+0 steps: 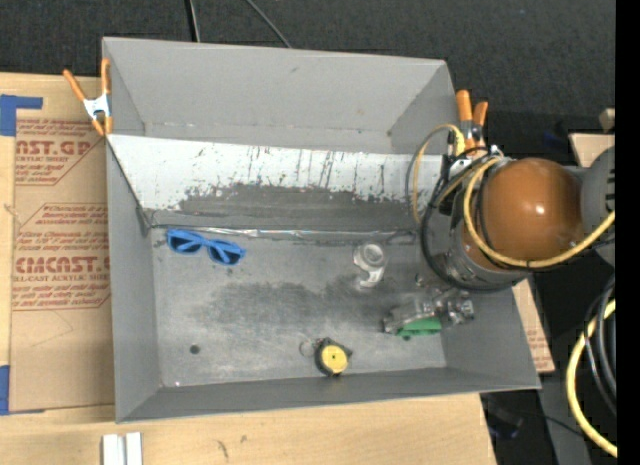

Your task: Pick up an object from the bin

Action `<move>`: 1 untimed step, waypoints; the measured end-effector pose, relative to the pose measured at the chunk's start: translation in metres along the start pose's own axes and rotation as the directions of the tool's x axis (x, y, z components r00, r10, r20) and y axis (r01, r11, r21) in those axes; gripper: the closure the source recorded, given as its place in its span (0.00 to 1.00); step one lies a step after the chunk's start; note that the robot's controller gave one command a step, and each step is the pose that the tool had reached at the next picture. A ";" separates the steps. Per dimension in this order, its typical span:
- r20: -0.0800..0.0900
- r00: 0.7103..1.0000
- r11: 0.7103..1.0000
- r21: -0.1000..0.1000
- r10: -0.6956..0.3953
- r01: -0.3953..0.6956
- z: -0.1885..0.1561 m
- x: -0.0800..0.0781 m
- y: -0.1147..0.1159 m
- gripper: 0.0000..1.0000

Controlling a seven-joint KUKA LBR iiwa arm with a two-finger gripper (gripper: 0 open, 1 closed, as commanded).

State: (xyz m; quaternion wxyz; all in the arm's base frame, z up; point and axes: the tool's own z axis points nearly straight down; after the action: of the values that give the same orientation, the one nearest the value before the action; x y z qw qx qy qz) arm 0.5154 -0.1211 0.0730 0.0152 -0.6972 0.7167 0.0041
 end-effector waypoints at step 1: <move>-0.027 0.998 0.998 -0.007 0.062 -0.062 -0.115 -0.015 0.011 1.00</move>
Offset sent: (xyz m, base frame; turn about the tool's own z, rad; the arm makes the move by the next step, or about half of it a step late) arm -0.0144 0.0097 0.1112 0.0622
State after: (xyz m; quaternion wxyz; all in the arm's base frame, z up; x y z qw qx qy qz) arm 0.5028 -0.1093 0.1878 0.0029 -0.6747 0.7381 -0.0021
